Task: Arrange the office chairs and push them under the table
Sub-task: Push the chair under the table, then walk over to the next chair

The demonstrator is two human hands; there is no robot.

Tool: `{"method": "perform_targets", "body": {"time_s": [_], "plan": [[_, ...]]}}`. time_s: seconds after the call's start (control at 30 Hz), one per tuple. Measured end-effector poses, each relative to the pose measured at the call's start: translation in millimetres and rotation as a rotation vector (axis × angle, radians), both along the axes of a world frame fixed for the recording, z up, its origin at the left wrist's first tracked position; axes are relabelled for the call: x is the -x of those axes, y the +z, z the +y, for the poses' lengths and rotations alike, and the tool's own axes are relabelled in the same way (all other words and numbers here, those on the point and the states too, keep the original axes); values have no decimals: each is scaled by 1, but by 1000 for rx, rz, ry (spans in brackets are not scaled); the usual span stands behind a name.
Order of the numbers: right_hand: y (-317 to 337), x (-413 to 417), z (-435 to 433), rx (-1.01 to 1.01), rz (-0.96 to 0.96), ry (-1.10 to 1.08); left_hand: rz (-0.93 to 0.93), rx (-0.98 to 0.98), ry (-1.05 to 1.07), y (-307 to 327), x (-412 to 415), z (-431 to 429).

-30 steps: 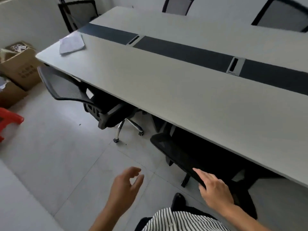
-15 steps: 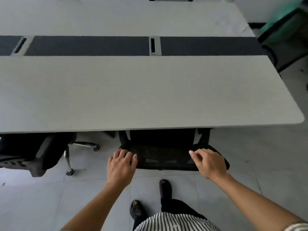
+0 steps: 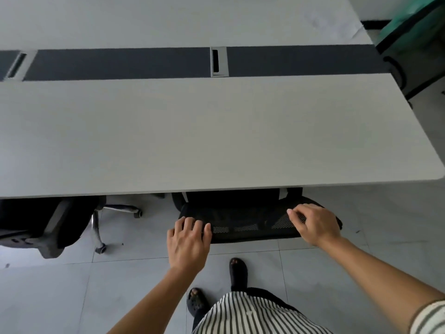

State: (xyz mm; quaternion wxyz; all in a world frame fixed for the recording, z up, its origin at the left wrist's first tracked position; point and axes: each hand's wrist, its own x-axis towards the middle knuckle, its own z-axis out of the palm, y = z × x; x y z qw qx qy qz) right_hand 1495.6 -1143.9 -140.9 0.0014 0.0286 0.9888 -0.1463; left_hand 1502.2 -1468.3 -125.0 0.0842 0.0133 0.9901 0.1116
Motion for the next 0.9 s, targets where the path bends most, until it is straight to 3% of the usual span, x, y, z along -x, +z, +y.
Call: {"method": "perform_targets", "body": {"time_s": [0.23, 0.37, 0.53, 0.7, 0.9], "plan": [[11, -1, -22, 47, -194, 30, -62, -140, 73, 4, -11, -20], [42, -1, -68, 284, -209, 36, -18, -368, 199, 36, -35, -48], [68, -25, -165, 749, -343, 120, -123, -769, 503, 76, -111, -117], [81, -61, -262, 905, -467, 231, 8, -1139, 999, 99, -222, -200], [88, -116, -390, 922, -572, 273, 149, -1165, 1302, 113, -362, -308]]}}
